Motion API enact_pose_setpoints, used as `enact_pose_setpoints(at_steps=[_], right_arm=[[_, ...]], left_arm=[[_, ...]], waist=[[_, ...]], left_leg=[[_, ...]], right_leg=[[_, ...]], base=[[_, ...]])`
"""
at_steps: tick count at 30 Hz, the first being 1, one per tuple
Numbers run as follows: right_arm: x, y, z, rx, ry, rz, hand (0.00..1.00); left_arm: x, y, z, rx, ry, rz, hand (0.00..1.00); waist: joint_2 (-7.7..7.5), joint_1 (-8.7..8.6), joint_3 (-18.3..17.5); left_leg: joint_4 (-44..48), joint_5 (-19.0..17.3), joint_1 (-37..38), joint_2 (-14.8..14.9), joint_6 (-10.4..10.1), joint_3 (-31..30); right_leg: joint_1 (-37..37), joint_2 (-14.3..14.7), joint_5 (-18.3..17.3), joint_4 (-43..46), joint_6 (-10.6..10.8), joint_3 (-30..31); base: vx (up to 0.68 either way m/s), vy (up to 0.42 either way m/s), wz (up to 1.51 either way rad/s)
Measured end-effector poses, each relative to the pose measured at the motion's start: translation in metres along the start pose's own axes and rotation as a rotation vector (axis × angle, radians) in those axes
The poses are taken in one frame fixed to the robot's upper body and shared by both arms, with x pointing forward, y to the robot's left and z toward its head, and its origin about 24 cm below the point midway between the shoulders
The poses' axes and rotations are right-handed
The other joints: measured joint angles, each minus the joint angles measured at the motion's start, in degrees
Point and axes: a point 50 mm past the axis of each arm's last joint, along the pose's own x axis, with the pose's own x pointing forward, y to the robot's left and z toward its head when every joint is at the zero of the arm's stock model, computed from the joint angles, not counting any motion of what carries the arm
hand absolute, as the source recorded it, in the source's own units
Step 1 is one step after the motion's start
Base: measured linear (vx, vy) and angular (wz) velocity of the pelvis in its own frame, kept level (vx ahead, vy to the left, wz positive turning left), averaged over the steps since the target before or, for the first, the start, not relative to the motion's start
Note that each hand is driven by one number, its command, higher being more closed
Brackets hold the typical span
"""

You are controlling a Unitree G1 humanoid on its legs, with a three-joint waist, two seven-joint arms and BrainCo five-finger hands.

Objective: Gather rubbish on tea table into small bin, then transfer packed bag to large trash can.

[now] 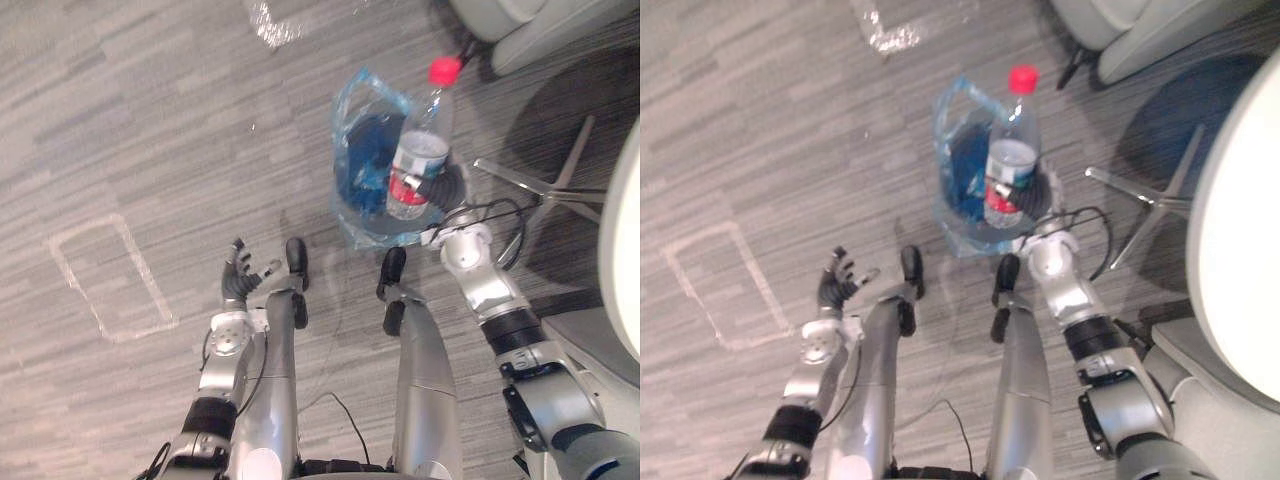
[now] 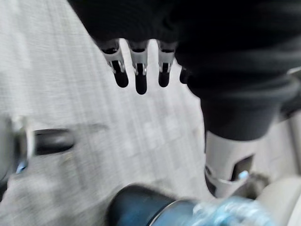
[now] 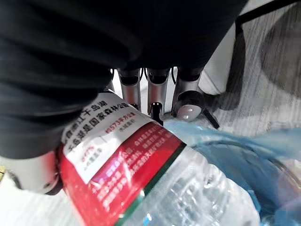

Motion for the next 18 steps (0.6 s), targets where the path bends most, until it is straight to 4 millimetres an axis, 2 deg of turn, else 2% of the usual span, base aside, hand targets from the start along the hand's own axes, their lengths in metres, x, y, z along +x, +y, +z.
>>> enact_pose_setpoints(at_steps=[4, 9, 18], right_arm=[[0.003, 0.0, 0.001, 0.006, -0.001, 0.005, 0.0], [0.006, 0.001, 0.002, 0.003, 0.002, 0.013, 0.0], [-0.002, 0.017, 0.003, -0.061, -0.022, 0.056, 0.0]], left_arm=[[-0.013, 0.004, -0.004, -0.015, 0.02, -0.023, 0.0], [-0.015, -0.007, 0.018, -0.055, -0.082, -0.106, 0.0], [-0.019, -0.023, 0.012, -0.058, -0.057, -0.175, 0.0]], waist=[[0.0, 0.6, 0.1], [-0.02, 0.64, 0.0], [-0.11, -0.27, -0.6]], left_leg=[[-0.9, 0.7, -1.2, -0.4, -0.4, -0.2], [-3.2, 2.3, -1.1, -0.7, -0.8, -0.2], [-3.8, 2.6, 0.2, -0.3, -0.9, 0.4]], right_leg=[[-1.4, -0.8, -0.9, 1.1, -0.1, -0.9], [-2.0, -1.2, -1.1, 0.9, -0.4, -1.4], [-1.1, -0.9, -1.0, 0.5, -0.8, -1.3]], base=[[0.04, -0.029, 0.22], [0.02, -0.016, 0.08], [-0.01, -0.002, -0.02]])
